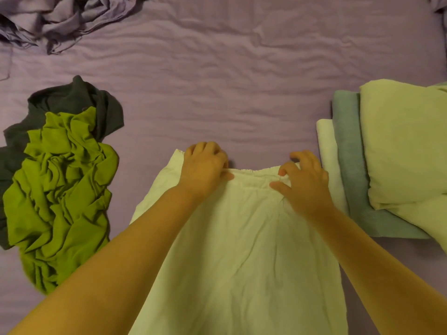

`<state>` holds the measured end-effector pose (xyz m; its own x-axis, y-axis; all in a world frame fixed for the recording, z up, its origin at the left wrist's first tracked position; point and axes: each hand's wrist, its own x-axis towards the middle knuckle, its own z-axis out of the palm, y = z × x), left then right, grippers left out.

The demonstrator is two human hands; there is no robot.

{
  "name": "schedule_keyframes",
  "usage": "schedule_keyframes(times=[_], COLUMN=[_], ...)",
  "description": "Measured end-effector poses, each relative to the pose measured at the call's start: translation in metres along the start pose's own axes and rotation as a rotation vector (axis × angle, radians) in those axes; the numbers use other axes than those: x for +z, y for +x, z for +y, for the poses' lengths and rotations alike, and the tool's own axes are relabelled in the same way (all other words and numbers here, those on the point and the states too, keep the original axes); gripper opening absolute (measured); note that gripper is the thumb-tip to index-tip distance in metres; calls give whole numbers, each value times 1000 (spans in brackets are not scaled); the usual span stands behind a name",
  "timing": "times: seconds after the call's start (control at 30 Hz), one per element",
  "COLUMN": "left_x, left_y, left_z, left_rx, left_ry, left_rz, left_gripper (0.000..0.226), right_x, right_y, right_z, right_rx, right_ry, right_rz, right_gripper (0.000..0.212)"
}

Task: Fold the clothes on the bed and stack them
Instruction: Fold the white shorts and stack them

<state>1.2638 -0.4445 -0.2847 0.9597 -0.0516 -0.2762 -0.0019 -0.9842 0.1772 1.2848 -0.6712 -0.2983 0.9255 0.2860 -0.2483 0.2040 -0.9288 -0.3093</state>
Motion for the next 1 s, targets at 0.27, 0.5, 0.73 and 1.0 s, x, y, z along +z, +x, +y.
schedule_keyframes(times=[0.27, 0.5, 0.73, 1.0], left_x=[47, 86, 78, 58], left_y=[-64, -160, -159, -215], left_z=[-19, -8, -56, -60], left_rx=[-329, -114, -210, -639], left_ry=[59, 43, 86, -205], left_rz=[16, 23, -19, 9], left_gripper=[70, 63, 76, 84], right_x=[40, 80, 75, 95], right_y=[-57, -144, -112, -226], right_z=[-3, -33, -22, -49], right_rx=[-157, -373, -321, -236], right_ry=[-332, -322, -374, -248], right_rz=[46, -112, -102, -215], right_gripper=[66, 65, 70, 62])
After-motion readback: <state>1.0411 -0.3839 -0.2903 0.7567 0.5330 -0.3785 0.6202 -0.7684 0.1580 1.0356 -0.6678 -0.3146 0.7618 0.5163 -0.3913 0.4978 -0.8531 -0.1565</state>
